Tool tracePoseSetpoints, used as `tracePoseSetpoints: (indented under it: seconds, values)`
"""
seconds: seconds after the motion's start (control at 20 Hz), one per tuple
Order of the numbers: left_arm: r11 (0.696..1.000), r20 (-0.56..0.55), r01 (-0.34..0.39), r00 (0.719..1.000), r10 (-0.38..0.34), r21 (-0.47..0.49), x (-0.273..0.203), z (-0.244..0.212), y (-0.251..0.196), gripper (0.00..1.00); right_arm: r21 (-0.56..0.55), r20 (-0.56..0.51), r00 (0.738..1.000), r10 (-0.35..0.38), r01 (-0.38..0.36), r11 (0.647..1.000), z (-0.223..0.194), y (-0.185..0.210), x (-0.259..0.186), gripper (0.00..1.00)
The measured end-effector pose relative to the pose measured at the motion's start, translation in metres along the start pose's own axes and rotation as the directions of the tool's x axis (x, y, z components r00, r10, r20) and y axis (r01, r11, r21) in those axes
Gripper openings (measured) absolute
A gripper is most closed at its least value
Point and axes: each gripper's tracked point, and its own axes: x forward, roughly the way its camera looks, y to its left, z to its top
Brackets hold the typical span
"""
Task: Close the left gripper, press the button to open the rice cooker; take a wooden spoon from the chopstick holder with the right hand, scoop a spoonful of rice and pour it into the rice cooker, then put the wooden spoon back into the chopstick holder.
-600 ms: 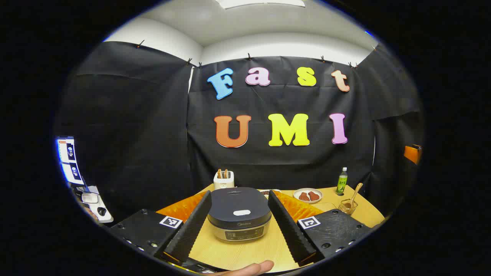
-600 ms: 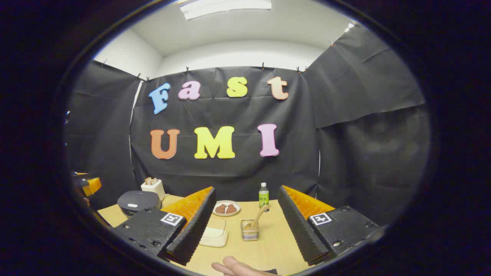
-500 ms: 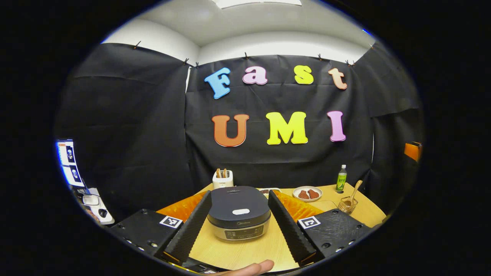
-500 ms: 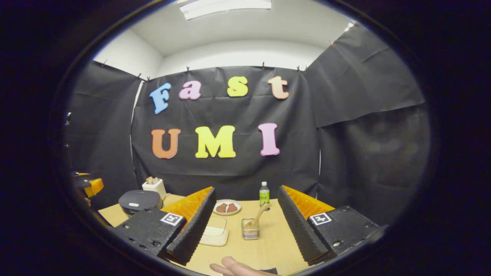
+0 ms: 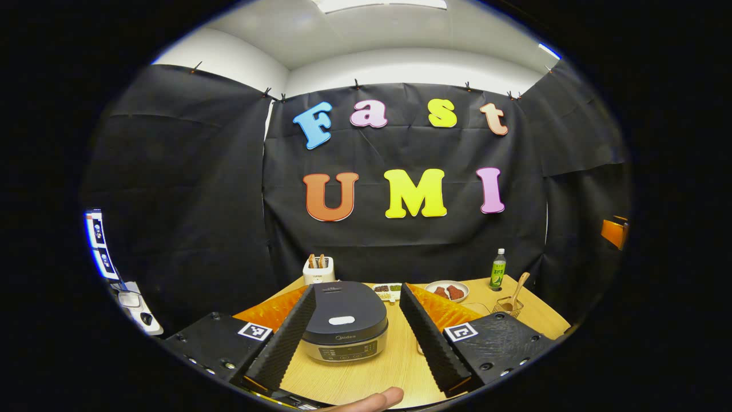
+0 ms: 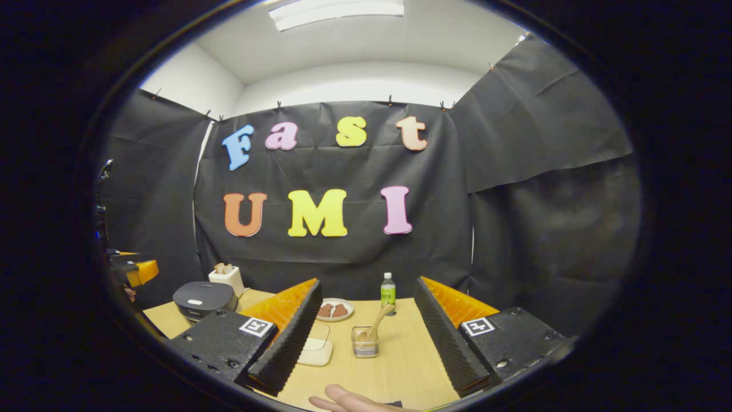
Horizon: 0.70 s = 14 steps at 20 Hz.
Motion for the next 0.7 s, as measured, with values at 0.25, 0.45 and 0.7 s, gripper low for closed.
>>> tracePoseSetpoints:
  seconds: [0.25, 0.45, 0.7]
  values:
    - [1.0, -0.001, -0.028, 1.0, 0.028, -0.005, 0.025, -0.009, 0.012, 0.94, 0.011, -0.001, 1.0, -0.002, 0.002, 1.0, -0.01, -0.011, 0.002, 1.0]
    - [0.999, -0.012, -0.021, 1.0, 0.02, -0.025, 0.043, -0.021, 0.012, 0.94, 0.019, -0.031, 1.0, -0.001, 0.001, 1.0, -0.025, -0.019, 0.009, 1.0]
    - [0.994, -0.106, 0.018, 0.994, -0.029, -0.109, 0.069, -0.049, 0.004, 0.68, 0.019, -0.045, 0.999, 0.013, -0.012, 1.0, -0.041, -0.027, 0.013, 1.0]
